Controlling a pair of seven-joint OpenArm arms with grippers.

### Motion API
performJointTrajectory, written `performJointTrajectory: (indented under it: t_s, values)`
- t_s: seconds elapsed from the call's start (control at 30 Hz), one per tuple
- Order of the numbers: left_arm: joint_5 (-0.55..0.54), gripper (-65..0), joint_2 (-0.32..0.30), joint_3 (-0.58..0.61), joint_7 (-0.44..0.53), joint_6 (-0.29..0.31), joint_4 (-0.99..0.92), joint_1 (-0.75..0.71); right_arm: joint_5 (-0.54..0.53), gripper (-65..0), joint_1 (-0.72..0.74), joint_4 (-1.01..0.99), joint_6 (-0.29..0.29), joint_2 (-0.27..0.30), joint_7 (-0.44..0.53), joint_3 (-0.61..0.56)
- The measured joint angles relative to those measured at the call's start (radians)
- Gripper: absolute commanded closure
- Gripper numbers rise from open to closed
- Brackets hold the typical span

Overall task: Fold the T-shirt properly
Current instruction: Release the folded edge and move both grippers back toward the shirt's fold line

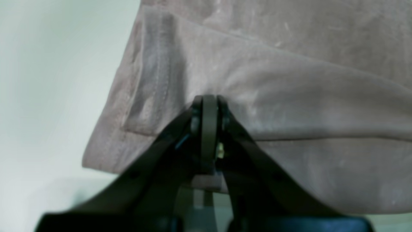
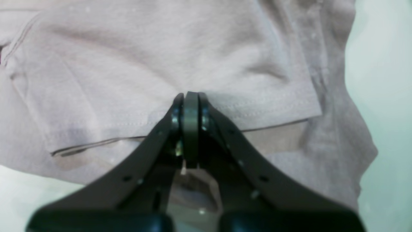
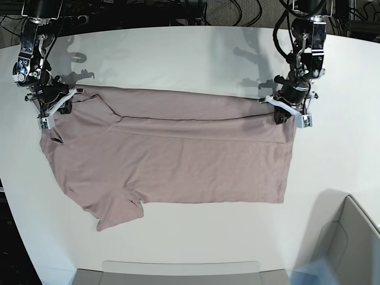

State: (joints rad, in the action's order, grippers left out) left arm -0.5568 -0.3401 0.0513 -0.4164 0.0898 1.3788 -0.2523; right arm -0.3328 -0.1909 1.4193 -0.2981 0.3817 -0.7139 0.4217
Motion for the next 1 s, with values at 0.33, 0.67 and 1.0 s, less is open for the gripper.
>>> performJointTrajectory:
  t_s: [0.33,0.67,1.0]
  values:
    - [-0.009,0.0,0.002,-0.005,0.086,0.014,0.127,-0.232,-0.004,0.0,-0.099,0.055,0.006,0.014,0.029,0.003]
    - [-0.025,0.0,0.005,-0.063,-0.033,0.031,0.283,-0.417,0.005,0.0,-0.168,0.114,0.011,0.019,0.032,0.003]
    - [-0.061,0.0,0.002,-0.181,-0.083,0.066,0.303,-0.487,0.021,0.0,-0.222,0.165,0.022,0.014,0.037,-0.022]
